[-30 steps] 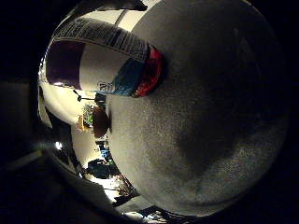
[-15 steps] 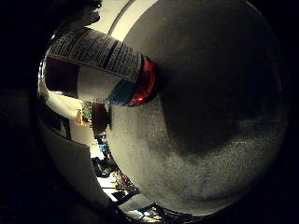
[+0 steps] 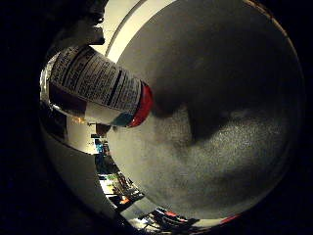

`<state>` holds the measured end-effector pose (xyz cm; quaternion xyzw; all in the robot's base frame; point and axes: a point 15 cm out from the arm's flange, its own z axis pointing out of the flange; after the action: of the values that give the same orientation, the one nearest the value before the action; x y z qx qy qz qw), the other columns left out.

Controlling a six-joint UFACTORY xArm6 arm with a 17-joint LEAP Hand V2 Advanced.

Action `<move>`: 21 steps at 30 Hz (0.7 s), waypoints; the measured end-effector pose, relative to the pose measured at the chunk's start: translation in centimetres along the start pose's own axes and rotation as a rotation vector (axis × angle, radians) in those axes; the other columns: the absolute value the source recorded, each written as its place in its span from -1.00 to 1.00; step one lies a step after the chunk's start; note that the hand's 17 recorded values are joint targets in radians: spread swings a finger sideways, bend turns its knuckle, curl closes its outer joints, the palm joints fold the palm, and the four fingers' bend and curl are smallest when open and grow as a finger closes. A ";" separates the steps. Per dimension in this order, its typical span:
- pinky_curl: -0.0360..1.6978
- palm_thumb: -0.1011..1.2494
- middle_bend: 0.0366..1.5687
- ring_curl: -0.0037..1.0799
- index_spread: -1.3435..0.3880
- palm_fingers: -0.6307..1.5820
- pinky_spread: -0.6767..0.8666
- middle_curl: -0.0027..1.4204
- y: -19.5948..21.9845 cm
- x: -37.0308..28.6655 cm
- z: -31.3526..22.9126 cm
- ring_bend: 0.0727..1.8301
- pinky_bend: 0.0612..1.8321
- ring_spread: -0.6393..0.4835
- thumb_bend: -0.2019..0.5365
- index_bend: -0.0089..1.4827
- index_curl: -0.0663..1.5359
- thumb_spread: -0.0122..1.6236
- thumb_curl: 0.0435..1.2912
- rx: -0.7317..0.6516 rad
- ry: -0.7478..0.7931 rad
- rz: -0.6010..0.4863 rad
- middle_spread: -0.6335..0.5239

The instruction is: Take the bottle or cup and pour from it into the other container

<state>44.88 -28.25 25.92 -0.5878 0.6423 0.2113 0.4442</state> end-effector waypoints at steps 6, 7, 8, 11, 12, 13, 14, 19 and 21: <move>-0.29 0.87 0.77 0.35 0.31 0.55 -0.39 0.07 -0.8 -4.5 0.3 0.48 0.55 -0.24 -0.50 0.58 0.18 -0.68 0.34 -0.081 0.102 -0.068 -0.10; -0.28 0.87 0.77 0.36 0.31 0.54 -0.38 0.07 -1.0 -5.7 0.4 0.47 0.55 -0.24 -0.50 0.58 0.18 -0.69 0.35 -0.092 0.120 -0.086 -0.10; -0.26 0.88 0.77 0.37 0.31 0.54 -0.38 0.07 -1.2 -6.8 0.5 0.47 0.54 -0.24 -0.49 0.58 0.18 -0.70 0.36 -0.106 0.138 -0.100 -0.09; -0.23 0.87 0.78 0.41 0.32 0.54 -0.38 0.07 -1.2 -9.4 0.5 0.47 0.52 -0.25 -0.50 0.59 0.18 -0.73 0.38 -0.148 0.206 -0.132 -0.09; -0.21 0.87 0.78 0.42 0.32 0.54 -0.39 0.07 -1.2 -10.0 0.4 0.46 0.52 -0.25 -0.51 0.60 0.18 -0.74 0.39 -0.156 0.230 -0.134 -0.09; -0.20 0.87 0.78 0.43 0.32 0.54 -0.39 0.07 -1.2 -10.8 0.2 0.46 0.51 -0.25 -0.50 0.60 0.18 -0.74 0.39 -0.165 0.261 -0.134 -0.09; -0.19 0.87 0.78 0.44 0.32 0.54 -0.39 0.07 -1.2 -11.5 0.0 0.46 0.50 -0.25 -0.50 0.60 0.18 -0.75 0.40 -0.171 0.293 -0.133 -0.09; -0.13 0.87 0.78 0.49 0.32 0.55 -0.39 0.07 -1.6 -14.3 0.2 0.45 0.46 -0.27 -0.50 0.60 0.18 -0.79 0.42 -0.208 0.441 -0.124 -0.09; -0.10 0.87 0.77 0.50 0.32 0.55 -0.40 0.07 -1.6 -15.4 1.1 0.45 0.44 -0.28 -0.50 0.60 0.18 -0.80 0.42 -0.236 0.477 -0.125 -0.08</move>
<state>45.39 -18.97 38.31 -0.7072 0.6621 0.1125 0.2209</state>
